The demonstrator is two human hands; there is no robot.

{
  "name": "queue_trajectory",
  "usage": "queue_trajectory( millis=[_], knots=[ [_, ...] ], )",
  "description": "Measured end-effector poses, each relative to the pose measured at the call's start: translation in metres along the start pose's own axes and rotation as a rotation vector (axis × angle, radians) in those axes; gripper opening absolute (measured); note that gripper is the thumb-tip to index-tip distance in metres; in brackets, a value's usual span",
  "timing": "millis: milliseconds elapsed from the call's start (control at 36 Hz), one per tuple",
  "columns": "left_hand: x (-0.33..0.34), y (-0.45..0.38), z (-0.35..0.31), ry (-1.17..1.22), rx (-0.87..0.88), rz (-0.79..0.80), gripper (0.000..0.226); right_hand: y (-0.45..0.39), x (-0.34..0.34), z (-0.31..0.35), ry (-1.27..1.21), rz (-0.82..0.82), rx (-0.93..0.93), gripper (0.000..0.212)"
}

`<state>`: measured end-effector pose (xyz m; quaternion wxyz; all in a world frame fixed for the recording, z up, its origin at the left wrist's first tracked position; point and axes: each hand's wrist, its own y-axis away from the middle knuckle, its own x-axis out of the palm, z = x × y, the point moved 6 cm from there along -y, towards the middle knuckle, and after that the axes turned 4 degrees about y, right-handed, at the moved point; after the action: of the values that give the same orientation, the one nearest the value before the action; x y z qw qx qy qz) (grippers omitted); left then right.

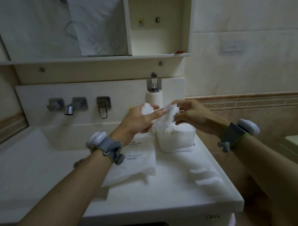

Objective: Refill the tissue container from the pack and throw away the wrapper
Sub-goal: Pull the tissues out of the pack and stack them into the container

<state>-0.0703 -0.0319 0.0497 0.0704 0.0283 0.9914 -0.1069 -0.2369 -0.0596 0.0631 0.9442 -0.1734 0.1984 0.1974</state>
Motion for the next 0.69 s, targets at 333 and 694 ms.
queue_trajectory(
  millis=[333, 694],
  knots=[
    [-0.002, 0.003, 0.004, -0.011, 0.004, 0.044, 0.012, 0.005, 0.005, 0.007, 0.168, -0.003, -0.058, 0.026],
    [-0.008, 0.005, 0.015, -0.053, -0.036, 0.153, 0.017, 0.000, 0.002, 0.000, 0.188, 0.005, -0.041, 0.020]
  ],
)
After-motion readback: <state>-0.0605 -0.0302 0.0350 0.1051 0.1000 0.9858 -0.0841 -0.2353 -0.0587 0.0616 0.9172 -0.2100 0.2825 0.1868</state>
